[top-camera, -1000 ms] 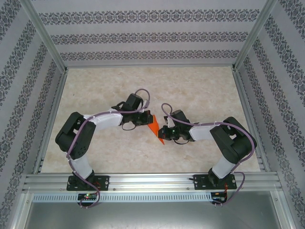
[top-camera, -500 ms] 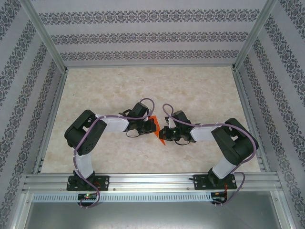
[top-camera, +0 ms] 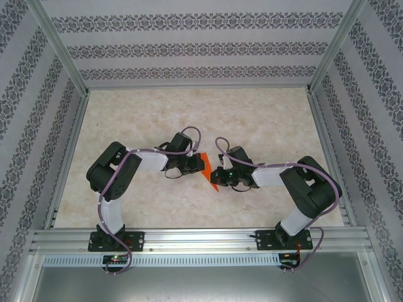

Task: Fold a paper plane with a square sheet of paper (pick it up from the middle)
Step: Fold the wing for the fifth time at the center of the table.

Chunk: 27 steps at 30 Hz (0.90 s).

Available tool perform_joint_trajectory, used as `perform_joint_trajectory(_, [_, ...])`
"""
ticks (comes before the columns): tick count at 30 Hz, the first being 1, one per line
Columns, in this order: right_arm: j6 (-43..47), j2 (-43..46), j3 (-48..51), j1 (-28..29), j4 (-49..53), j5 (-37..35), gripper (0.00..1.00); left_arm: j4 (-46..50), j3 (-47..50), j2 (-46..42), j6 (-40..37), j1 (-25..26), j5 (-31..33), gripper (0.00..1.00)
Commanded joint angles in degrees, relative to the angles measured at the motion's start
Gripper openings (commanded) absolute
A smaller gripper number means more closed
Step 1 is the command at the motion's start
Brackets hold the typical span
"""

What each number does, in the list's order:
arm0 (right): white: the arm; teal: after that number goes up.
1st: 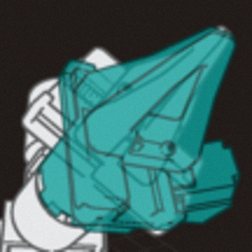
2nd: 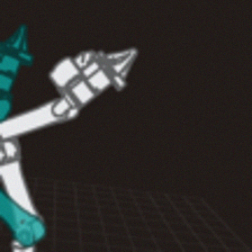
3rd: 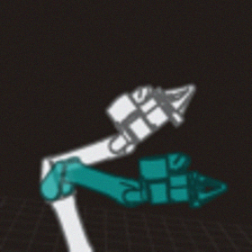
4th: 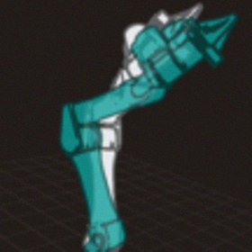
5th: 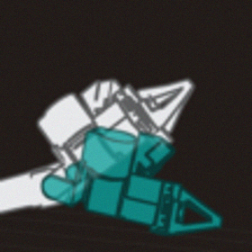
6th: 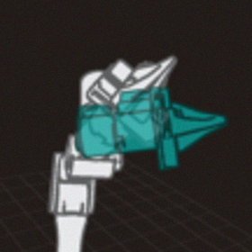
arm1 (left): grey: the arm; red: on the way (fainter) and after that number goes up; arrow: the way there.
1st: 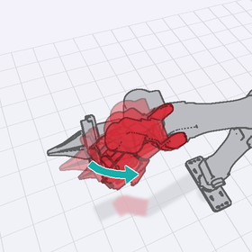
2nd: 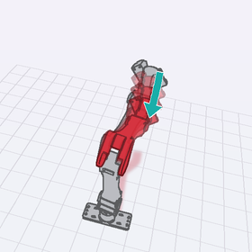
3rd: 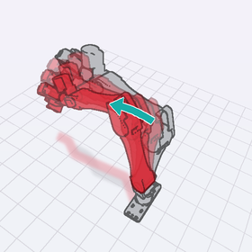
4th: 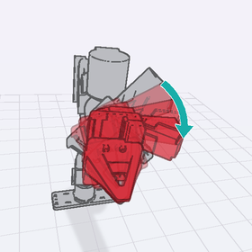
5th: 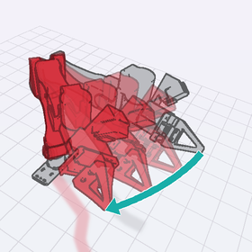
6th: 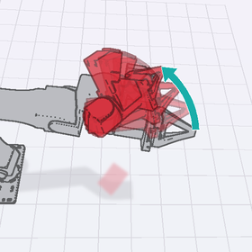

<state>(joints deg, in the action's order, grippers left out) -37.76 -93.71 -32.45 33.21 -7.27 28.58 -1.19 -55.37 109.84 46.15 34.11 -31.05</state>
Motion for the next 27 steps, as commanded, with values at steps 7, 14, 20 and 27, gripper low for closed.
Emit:
perform_joint_trajectory(7, [0.75,-2.62,4.45,-0.54,14.87,-5.16,0.0,-1.07,-1.71,2.74,-5.29,-6.86,1.3,0.0])
perform_joint_trajectory(14, [0.76,-2.66,4.4,-0.52,14.97,-5.08,0.0,2.29,-4.32,3.49,-6.71,-10.29,2.33,0.01])
perform_joint_trajectory(20, [1.09,-2.88,4.06,-0.65,15.15,-4.96,0.0,5.44,-6.96,3.0,-9.3,-12.45,3.36,0.03])
perform_joint_trajectory(27, [1.63,-3.03,2.85,-0.78,15.97,-4.76,0.0,9.23,-9.78,-2.61,-10.42,-12.36,1.62,0.06])
